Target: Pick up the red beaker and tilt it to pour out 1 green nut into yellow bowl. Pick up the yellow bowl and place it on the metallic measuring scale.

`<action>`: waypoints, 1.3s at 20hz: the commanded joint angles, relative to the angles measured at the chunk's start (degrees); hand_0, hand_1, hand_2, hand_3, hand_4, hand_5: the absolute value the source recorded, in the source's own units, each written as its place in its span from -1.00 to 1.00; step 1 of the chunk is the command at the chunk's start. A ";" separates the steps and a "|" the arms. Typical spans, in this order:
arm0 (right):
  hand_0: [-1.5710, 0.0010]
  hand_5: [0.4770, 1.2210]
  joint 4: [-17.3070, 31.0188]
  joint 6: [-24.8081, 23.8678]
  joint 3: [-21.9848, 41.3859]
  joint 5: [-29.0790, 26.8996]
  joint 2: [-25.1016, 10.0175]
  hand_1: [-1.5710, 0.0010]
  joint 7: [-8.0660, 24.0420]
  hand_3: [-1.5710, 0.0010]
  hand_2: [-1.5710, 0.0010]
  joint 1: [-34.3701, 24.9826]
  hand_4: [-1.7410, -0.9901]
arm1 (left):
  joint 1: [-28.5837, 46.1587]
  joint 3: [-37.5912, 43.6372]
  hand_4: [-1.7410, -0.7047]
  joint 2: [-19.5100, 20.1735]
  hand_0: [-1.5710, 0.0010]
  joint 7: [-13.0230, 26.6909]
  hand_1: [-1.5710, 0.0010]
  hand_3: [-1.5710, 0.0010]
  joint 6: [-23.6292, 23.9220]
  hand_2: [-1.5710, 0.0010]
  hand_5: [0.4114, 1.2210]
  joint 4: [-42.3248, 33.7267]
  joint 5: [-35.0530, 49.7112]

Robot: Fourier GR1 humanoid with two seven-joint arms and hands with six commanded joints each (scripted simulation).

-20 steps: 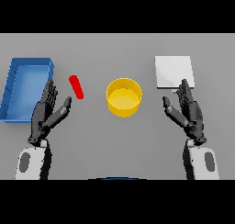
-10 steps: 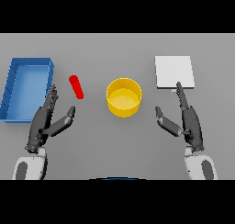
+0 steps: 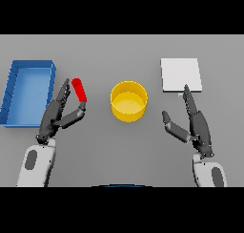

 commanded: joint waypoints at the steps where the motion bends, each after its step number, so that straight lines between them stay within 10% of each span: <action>1: 1.00 -0.46 0.25 -0.38 0.12 0.41 0.26 1.00 0.20 1.00 1.00 0.00 0.15 | -1.62 0.60 -0.30 -0.01 1.00 -0.62 1.00 1.00 0.29 1.00 -0.19 2.35 -0.18; 23: 1.00 -0.45 -0.61 -0.14 -0.94 -1.14 0.03 1.00 1.21 1.00 1.00 0.09 0.19 | -21.52 7.03 -0.32 -1.56 1.00 -8.67 1.00 0.99 2.28 0.96 -0.16 29.76 -0.11; 26: 1.00 -0.44 -0.75 -0.13 -1.08 -0.88 -0.45 1.00 0.88 1.00 1.00 -0.01 0.21 | -22.38 8.31 -0.43 -2.98 0.42 -8.92 0.38 0.37 4.03 0.36 0.16 31.72 0.61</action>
